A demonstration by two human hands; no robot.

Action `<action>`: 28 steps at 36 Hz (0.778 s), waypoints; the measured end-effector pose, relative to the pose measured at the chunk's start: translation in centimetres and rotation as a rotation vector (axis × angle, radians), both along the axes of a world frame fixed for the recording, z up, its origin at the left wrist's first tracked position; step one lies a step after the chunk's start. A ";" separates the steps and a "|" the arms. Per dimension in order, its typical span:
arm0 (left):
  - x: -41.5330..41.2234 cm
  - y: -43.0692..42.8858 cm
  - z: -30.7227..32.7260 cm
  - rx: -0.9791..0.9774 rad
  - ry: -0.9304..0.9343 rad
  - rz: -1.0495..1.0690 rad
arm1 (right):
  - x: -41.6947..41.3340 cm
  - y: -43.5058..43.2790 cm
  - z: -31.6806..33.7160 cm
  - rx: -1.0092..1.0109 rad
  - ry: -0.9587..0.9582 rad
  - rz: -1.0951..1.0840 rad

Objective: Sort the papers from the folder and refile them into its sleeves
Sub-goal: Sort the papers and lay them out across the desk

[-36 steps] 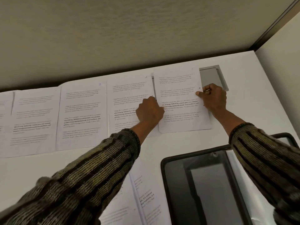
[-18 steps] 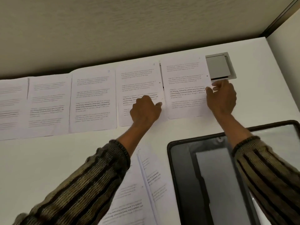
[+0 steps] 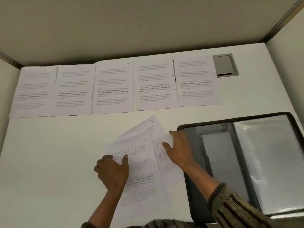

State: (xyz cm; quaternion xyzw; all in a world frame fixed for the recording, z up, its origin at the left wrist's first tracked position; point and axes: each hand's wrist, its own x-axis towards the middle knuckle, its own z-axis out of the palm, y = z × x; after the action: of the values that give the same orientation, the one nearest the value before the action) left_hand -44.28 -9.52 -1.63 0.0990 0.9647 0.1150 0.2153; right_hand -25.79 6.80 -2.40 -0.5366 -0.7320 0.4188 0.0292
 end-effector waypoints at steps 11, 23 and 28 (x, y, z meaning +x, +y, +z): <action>2.4 -5.0 -1.1 -0.072 -0.073 -0.031 | -1.0 -3.5 -1.3 0.234 -0.227 0.234; 1.2 -3.6 -1.4 -0.038 -0.095 -0.099 | -1.2 -8.4 -1.4 0.132 -0.172 0.152; 1.0 -3.7 -1.2 -0.050 -0.102 -0.154 | -2.2 -9.5 -1.4 0.087 -0.168 -0.016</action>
State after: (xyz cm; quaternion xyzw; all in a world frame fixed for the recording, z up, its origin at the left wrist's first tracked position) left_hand -43.29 -13.24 -2.87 0.1614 0.9445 0.0791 0.2749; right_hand -27.97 -2.73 -3.84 -0.5738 -0.7451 0.3398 -0.0056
